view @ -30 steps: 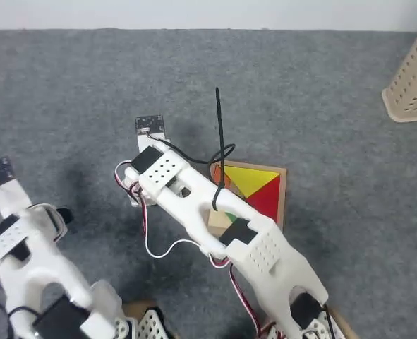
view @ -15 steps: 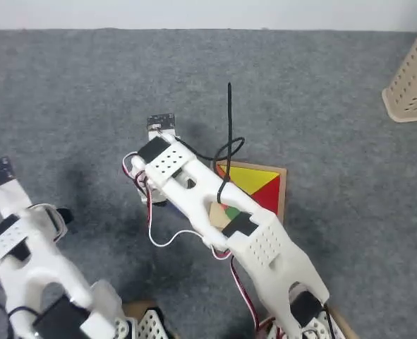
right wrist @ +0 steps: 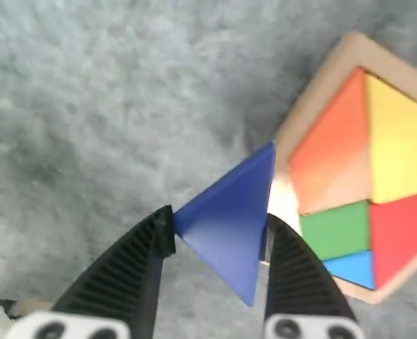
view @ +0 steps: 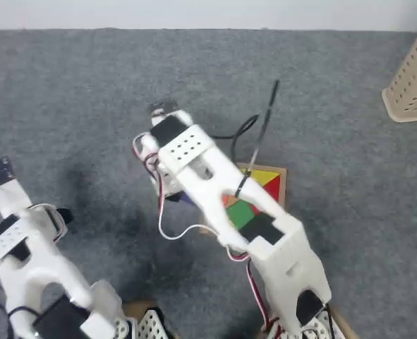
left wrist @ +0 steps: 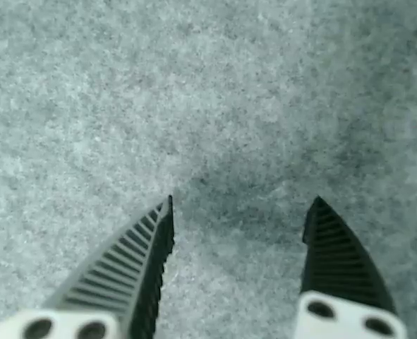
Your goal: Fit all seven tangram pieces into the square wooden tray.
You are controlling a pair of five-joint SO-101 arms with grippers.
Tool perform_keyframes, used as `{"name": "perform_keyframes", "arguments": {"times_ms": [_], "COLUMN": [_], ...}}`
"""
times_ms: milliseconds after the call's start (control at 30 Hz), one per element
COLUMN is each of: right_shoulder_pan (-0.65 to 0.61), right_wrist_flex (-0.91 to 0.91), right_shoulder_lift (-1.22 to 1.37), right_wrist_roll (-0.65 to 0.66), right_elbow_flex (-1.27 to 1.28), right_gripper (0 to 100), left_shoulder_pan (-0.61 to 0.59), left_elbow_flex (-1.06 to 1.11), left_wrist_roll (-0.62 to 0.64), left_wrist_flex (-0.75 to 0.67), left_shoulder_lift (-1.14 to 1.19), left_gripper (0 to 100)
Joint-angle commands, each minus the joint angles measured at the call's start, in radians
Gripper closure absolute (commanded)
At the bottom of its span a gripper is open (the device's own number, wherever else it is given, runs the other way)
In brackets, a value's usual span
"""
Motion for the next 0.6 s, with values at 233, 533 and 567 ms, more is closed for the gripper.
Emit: {"name": "perform_keyframes", "arguments": {"times_ms": [233,533,567], "right_shoulder_pan": [0.058,0.062,0.064], "right_wrist_flex": [-0.216,-0.452,-0.452], "right_shoulder_lift": [-0.403,-0.541,-0.532], "right_wrist_roll": [0.152,0.173,0.173], "right_elbow_flex": [0.497,0.833,0.832], "right_gripper": [91.3,91.0,91.0], "left_shoulder_pan": [0.006,0.048,0.046], "left_elbow_flex": [0.015,0.027,0.028], "left_wrist_roll": [-0.028,-0.029,-0.031], "left_wrist_flex": [-0.044,-0.043,-0.043], "left_shoulder_lift": [-0.038,-0.038,-0.038], "left_gripper": [72,72,72]}}
